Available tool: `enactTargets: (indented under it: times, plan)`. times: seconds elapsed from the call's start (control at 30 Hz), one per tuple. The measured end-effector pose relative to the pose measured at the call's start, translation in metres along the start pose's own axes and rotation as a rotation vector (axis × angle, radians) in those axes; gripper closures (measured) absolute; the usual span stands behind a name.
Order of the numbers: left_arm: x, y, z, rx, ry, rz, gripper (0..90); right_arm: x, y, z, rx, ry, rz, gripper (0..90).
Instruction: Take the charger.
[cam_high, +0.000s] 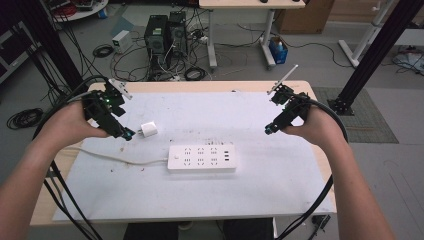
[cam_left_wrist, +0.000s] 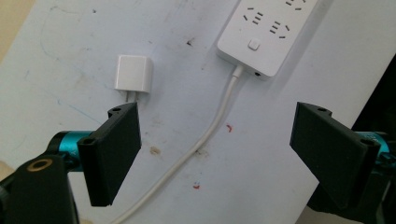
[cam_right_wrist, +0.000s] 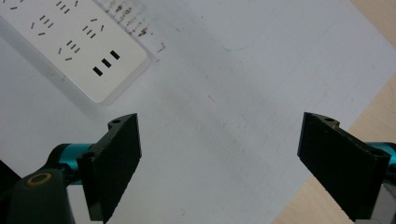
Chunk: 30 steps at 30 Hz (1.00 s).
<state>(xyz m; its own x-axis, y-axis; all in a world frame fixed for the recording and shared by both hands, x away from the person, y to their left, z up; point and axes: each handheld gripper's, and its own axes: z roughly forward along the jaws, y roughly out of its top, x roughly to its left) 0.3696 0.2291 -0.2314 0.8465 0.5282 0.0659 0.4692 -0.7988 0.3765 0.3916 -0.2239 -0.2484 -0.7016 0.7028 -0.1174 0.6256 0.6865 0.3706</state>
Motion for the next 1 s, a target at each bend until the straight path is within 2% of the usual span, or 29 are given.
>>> enactTargets:
  times: [0.1,0.17,0.43,0.67,0.83,1.0]
  plan:
    - [0.0,0.0,0.0,-0.009,0.007,0.003,16.5,0.0,-0.001,0.0,-0.003,-0.007,-0.001,12.9]
    - [0.0,-0.001,-0.001,-0.016,0.009,-0.005,16.5,0.002,-0.002,0.001,0.001,-0.007,0.015,12.9]
    - [0.0,0.0,-0.003,-0.015,0.018,0.004,16.5,0.004,0.0,0.001,-0.01,-0.006,0.002,12.9]
    - [-0.002,-0.001,-0.005,-0.025,0.025,-0.002,16.5,0.006,-0.001,0.001,0.001,-0.015,-0.013,12.9]
    - [0.002,-0.001,-0.005,-0.029,0.035,-0.008,16.5,0.007,-0.002,0.001,-0.007,-0.01,-0.009,12.9]
    - [0.009,-0.001,-0.005,-0.056,0.055,-0.019,16.5,0.006,0.0,0.004,-0.006,-0.01,-0.008,12.9]
